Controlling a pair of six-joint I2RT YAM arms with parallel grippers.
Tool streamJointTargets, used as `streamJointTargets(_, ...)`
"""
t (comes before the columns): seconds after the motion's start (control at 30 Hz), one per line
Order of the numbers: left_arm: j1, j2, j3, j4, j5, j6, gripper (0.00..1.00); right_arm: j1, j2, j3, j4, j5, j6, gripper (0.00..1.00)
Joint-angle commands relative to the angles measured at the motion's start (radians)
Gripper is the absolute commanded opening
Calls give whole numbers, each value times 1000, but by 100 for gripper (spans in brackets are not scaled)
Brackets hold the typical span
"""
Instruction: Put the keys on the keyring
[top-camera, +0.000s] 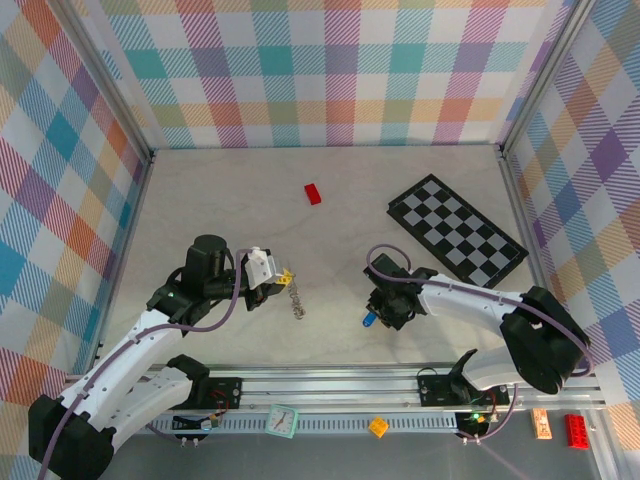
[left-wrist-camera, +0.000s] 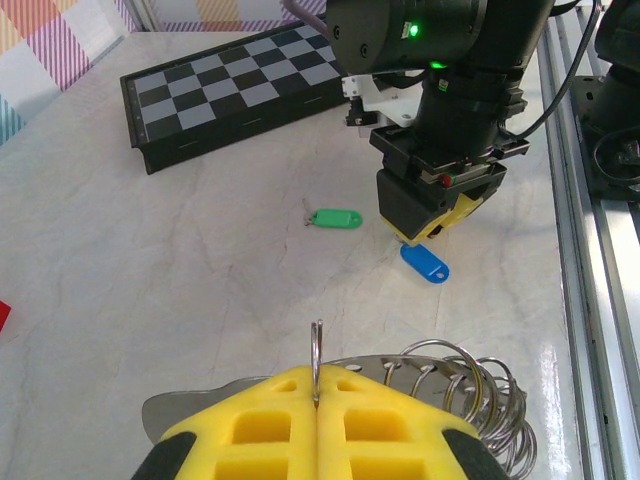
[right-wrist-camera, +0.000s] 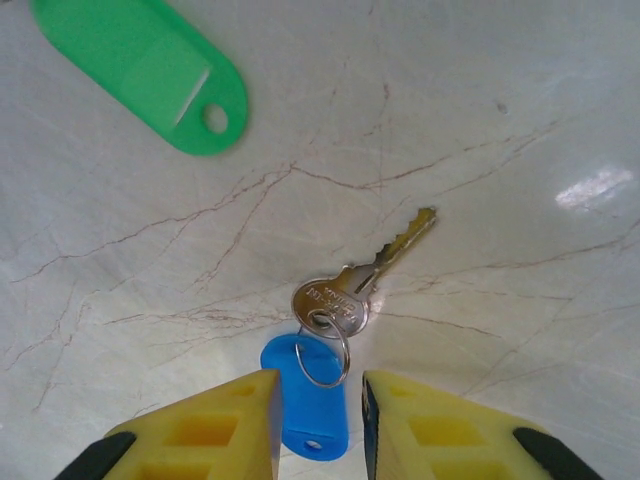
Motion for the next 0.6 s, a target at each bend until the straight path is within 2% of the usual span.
streamJointTargets(0.0,-10,-6,-5,0,47,20,0,-12,18,25,6,18,-12,26)
streamJointTargets(0.3,-11,-5,-4,-6,56,20,0,-20,34,31,18,24,-24,19)
streamJointTargets(0.57,-11,-1,-2,-10,63,22,0,-21,13,44,-13,56,-60,4)
